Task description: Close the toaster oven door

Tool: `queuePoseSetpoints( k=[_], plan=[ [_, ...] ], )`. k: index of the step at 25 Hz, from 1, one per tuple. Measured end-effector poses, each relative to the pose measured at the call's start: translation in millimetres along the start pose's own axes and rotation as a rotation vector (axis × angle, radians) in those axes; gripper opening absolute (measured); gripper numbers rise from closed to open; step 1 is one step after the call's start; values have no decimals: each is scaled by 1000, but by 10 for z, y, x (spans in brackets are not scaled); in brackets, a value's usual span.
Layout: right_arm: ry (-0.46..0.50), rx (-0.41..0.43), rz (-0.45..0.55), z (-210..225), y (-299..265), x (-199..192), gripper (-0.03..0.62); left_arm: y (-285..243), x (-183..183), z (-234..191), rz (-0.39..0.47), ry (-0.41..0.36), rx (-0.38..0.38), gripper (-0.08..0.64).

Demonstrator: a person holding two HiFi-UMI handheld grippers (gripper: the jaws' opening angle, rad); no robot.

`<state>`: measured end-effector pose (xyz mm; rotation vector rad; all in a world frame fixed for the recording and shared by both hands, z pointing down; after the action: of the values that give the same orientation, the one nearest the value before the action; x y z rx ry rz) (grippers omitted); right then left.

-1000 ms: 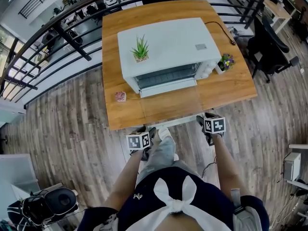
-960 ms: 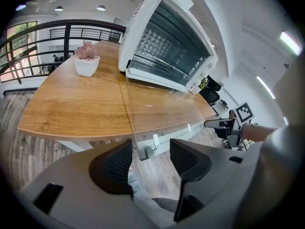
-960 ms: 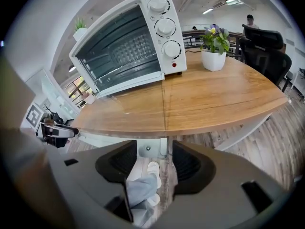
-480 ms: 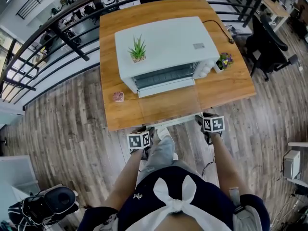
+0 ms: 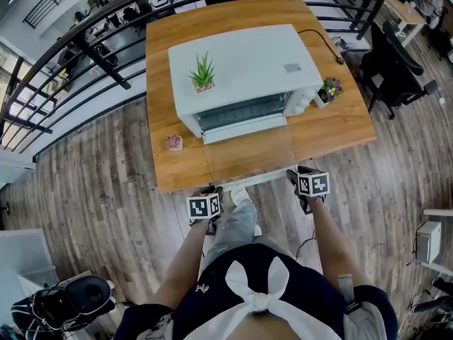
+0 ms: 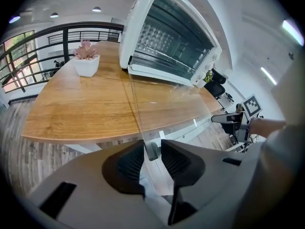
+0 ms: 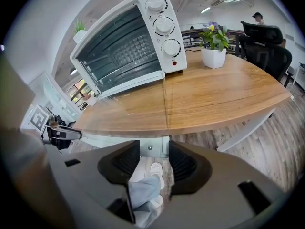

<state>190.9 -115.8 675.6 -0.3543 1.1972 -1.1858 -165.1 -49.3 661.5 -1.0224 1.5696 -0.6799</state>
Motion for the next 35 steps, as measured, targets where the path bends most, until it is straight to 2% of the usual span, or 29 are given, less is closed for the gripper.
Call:
queuePoseSetpoints(
  k=[35],
  plan=[
    [-10, -19, 45, -37, 88, 1, 193, 65, 6, -8, 32, 61, -26, 110]
  ],
)
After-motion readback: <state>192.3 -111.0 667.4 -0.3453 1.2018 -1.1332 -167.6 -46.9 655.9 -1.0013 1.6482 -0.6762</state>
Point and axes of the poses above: the fingertips, and each gripper's own axes: y backward along the fingers, z to its right, x out of its top, the point moved 8 cm from there along y, backward along the fingers, and after that the axes turned 6 degrees about x, right-handed, at the moved point
